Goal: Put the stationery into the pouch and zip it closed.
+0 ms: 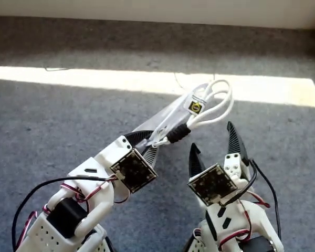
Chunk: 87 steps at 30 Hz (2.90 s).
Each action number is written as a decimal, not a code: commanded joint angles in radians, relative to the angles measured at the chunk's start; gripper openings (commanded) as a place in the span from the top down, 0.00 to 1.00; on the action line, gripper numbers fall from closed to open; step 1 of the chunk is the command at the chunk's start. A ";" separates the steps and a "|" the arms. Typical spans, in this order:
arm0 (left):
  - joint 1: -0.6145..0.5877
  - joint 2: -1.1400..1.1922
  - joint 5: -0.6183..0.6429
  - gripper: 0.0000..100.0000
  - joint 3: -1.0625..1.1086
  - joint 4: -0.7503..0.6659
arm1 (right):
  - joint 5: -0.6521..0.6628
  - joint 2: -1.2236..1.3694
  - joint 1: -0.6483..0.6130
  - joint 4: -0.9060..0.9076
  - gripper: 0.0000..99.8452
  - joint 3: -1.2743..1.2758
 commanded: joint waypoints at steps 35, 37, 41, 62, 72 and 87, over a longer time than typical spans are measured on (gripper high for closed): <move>-0.013 0.008 -0.006 0.99 0.004 0.011 | 0.480 0.007 -0.186 -0.246 0.80 0.085; -0.012 0.008 -0.006 0.99 0.004 0.011 | 0.480 0.007 -0.186 -0.288 0.80 0.087; -0.012 0.010 -0.006 0.99 0.004 0.011 | 0.476 0.005 -0.188 -0.341 0.80 0.088; -0.015 0.013 -0.006 0.99 0.004 0.009 | 0.368 -0.001 -0.059 -0.372 0.99 0.084; -0.018 0.013 -0.006 0.99 0.004 0.009 | 0.035 0.007 0.038 -0.369 0.99 0.042; -0.018 0.013 -0.008 0.99 0.005 0.011 | -0.229 0.010 0.054 -0.378 0.99 0.039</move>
